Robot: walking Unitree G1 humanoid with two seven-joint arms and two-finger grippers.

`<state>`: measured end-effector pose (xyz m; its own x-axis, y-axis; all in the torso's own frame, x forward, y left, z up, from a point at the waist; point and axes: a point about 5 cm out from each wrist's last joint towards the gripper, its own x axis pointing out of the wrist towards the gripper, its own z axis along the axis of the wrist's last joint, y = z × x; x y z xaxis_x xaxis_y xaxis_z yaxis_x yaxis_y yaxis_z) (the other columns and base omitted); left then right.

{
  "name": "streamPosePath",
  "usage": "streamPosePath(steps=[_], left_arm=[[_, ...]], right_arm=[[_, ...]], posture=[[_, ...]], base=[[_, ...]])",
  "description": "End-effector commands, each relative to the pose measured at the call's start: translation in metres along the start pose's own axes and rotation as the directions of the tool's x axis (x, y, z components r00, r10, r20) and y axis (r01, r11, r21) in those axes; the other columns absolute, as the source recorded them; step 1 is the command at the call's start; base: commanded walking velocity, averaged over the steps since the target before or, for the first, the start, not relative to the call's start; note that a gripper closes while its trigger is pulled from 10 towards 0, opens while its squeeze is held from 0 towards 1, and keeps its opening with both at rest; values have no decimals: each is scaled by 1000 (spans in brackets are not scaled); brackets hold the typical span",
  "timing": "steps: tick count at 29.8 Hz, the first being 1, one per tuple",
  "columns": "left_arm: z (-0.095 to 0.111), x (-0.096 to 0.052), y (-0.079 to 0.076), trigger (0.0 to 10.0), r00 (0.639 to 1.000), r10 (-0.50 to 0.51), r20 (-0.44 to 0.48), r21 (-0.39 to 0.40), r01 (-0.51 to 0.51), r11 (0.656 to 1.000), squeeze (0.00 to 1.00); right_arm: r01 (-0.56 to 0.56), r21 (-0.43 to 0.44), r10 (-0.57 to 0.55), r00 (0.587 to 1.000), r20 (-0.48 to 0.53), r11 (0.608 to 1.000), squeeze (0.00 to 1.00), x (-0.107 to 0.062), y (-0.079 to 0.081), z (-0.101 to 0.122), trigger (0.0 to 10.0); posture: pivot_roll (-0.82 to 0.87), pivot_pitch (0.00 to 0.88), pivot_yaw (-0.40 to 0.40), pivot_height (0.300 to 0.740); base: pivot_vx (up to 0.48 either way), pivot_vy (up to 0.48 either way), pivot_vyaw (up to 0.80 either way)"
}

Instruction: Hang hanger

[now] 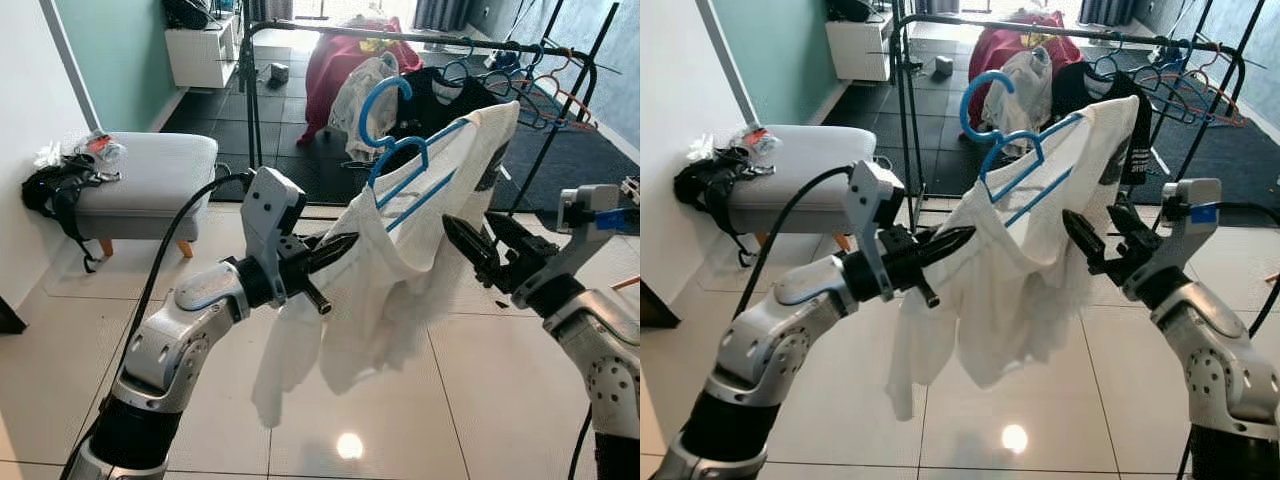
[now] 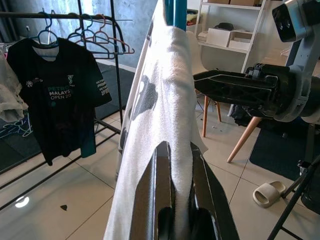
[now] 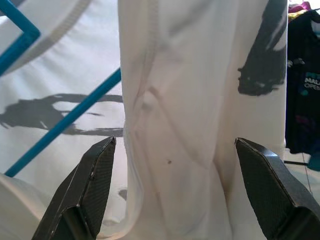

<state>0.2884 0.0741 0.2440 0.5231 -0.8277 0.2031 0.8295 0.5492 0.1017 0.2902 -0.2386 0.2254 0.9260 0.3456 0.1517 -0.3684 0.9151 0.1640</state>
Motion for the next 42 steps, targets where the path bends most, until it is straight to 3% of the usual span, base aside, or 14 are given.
streamPosePath(steps=[1, 10, 11, 12, 13, 14, 15, 30, 33, 35, 37, 38, 42], left_arm=[[8, 5, -4, 10000, 999, -20, 43, 20, 19, 1000, 0], [13, 8, -15, 10000, 995, -73, 68, 14, 73, 997, 0], [14, 8, -16, 10000, 994, -80, 70, 13, 79, 997, 0], [14, 8, -17, 10000, 994, -83, 71, 13, 82, 997, 0], [14, 8, -17, 10000, 994, -83, 71, 13, 82, 997, 0], [14, 8, -18, 10000, 994, -85, 72, 12, 84, 996, 0], [14, 8, -18, 10000, 994, -87, 73, 12, 86, 996, 0], [11, 5, -12, 10000, 996, -75, 49, 32, 73, 997, 0], [6, 3, -5, 10000, 999, -53, 9, 62, 52, 997, 0], [-2, 0, 5, 10000, 998, -16, -59, 124, 23, 992, 0], [-2, 0, 5, 10000, 998, -16, -59, 124, 23, 992, 0], [-11, -6, 18, 10000, 989, 29, -146, 203, 1, 979, 0], [-23, -19, 37, 10000, 960, 86, -267, 295, -4, 956, 0]], right_arm=[[10, -3, -10, 1000, 1, 1000, 0, -3, 0, 2, 10000], [-37, -19, 36, 999, -28, 999, 0, 9, 12, -2, 10000], [-34, -26, 33, 999, -37, 999, 0, 13, 13, -4, 7765], [-28, -29, 27, 999, -41, 999, 0, 15, 13, -4, 3608], [-28, -29, 27, 999, -41, 999, 0, 15, 13, -4, 3608], [-22, -30, 20, 999, -41, 999, 0, 16, 13, -4, 2196], [-15, -30, 14, 999, -41, 999, 0, 18, 13, -4, 0], [7, -53, -9, 999, -32, 999, 0, 20, 11, 4, 0], [11, -63, -13, 999, -34, 998, 0, 19, 10, 5, 0], [10, -75, -14, 999, -46, 997, 0, 18, 11, 6, 0], [10, -75, -14, 999, -46, 997, 0, 18, 11, 6, 0], [1, -92, -8, 998, -69, 996, 0, 17, 12, 6, 0], [-5, -126, -9, 994, -112, 992, 0, 15, 11, 8, 0]], posture=[[-77, 81, -35, 740], [-68, 82, -38, 740], [-67, 84, -39, 740], [-66, 86, -40, 740], [-66, 86, -40, 740], [-66, 86, -40, 740], [-66, 88, -41, 740], [-71, 101, -42, 740], [-73, 104, -39, 740], [-75, 103, -36, 740], [-75, 103, -36, 740], [-75, 105, -36, 740], [-75, 110, -33, 740]], base=[[0, 0, 0], [0, 0, 0], [0, 0, 0], [0, 0, 0], [0, 0, 0], [0, 0, 0], [0, 0, 0], [0, 0, 0], [0, 0, 0], [0, 0, 0], [0, 0, 0], [0, 0, 0], [0, 0, 0]])
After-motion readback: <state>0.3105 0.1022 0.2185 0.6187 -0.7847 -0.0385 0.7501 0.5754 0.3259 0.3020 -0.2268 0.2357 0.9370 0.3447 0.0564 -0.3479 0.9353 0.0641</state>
